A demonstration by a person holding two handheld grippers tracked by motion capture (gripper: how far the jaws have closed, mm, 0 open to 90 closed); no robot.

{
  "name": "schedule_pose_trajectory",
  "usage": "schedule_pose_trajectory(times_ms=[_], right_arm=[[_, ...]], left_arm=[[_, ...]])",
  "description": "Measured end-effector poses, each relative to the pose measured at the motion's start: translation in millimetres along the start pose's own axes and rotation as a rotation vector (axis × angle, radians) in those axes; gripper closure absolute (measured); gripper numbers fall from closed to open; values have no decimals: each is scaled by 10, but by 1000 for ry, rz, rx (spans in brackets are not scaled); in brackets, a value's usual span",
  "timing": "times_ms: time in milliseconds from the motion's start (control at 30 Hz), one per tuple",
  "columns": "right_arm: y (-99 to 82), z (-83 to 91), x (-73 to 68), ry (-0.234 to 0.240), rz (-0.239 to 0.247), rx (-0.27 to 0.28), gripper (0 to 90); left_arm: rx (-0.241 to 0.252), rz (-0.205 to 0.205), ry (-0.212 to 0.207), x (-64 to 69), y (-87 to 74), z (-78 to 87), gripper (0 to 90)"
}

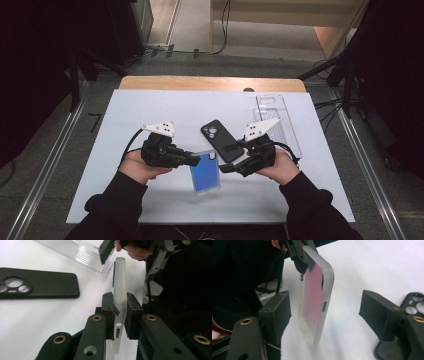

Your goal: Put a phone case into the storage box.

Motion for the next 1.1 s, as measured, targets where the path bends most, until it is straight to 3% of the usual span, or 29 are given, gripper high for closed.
schedule_pose_trajectory(times_ms=[67,133,300,333,400,533,567,667,800,933,1100], right_arm=[[-1,-4,16,-6,-20,9,162],[5,-12,38,-44,-33,25,0],[37,34,84,-109,-82,101,0],[44,42,89,-122,-91,106,0],[45,35,105,-149,-128,98,0],[35,-23,131,-203,-197,98,0],[32,-38,132,-202,-203,108,0],[30,-65,126,-219,-232,124,0],[38,-106,110,-291,-251,134,0],[53,-183,77,-311,-264,151,0],[83,-279,39,-328,-303,194,0]], left_arm=[[0,7,20,-7,6,11,811],[3,24,45,-17,15,18,811],[45,70,89,-42,47,68,810],[45,70,89,-42,47,68,810],[67,109,128,-64,69,111,810],[110,145,150,-76,90,156,810],[110,145,150,-76,90,156,810],[118,199,193,-118,87,181,811],[125,242,230,-150,79,195,811],[155,285,250,-176,80,217,811],[146,305,290,-182,79,212,811]])
Point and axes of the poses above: each handheld gripper's, and its own axes: z roughly backward along the jaws, y roughly out of its top, x roughly to its right, the point moved 5 cm from there along -z, roughly forward along the jaws, and after that the axes turned 9 degrees about -x, right-handed, at the moved point
